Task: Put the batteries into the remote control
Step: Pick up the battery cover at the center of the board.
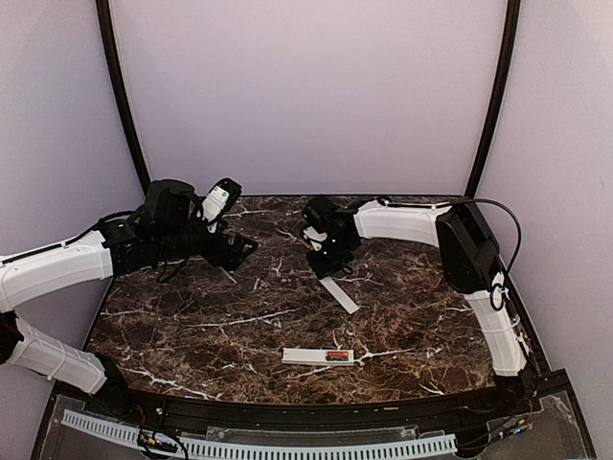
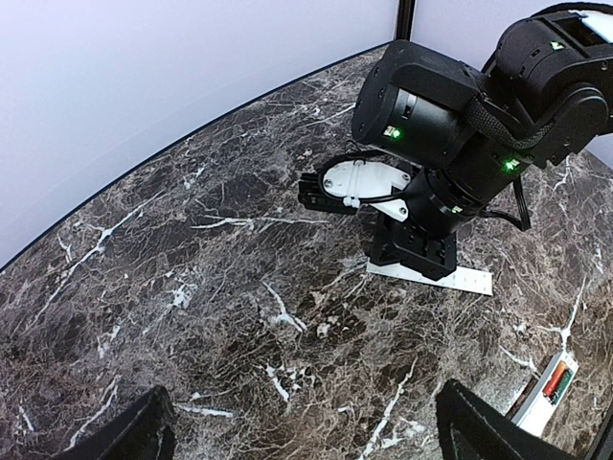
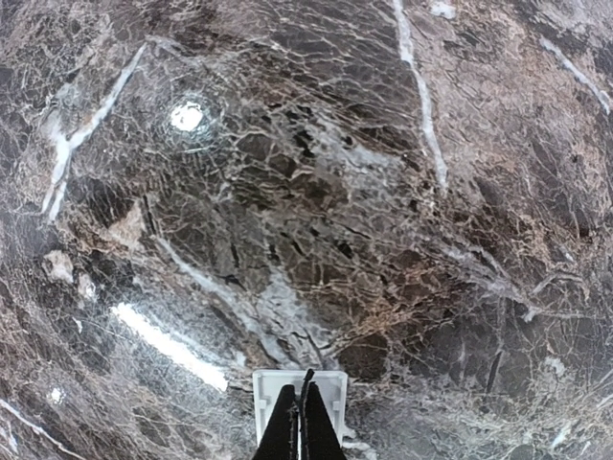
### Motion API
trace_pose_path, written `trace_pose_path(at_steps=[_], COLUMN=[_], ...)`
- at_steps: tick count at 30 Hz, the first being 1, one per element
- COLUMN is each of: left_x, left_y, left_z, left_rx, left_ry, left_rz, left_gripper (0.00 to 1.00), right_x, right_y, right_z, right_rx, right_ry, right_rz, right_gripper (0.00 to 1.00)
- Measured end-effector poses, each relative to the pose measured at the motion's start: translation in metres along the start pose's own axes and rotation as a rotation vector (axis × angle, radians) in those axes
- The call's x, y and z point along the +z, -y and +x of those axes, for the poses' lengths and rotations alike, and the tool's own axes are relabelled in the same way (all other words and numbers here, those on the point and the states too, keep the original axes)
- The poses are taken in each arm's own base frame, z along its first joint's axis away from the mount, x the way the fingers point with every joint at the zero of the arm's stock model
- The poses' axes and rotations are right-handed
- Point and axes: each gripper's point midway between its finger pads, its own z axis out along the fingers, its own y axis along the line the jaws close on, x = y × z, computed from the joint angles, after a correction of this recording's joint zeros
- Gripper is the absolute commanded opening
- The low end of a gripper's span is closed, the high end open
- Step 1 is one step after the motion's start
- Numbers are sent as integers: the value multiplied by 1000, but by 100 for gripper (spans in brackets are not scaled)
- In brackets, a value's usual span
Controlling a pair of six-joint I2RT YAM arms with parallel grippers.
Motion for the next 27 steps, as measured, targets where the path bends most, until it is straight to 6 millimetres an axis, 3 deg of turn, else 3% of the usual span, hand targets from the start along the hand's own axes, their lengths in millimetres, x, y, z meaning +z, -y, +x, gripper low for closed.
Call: trace_pose_path(at_steps=[9, 15, 19, 27], left_x=[0, 5, 18, 61], left_y=[2, 7, 16, 43], left_z=[0, 5, 13, 35], left_rx=[-2, -14, -77, -352], left_ry=[0, -17, -40, -56], left_rz=[9, 42, 92, 238], left_gripper=[93, 88, 86, 92], right_x=[-12, -36, -47, -73], right_y=[3, 4, 2, -2], right_z=[7, -12, -22, -37], right_rx=[11, 33, 56, 109], right_ry=[44, 150, 213, 344], right_rz=[1, 1, 2, -13], right_gripper=[0, 0, 0, 0])
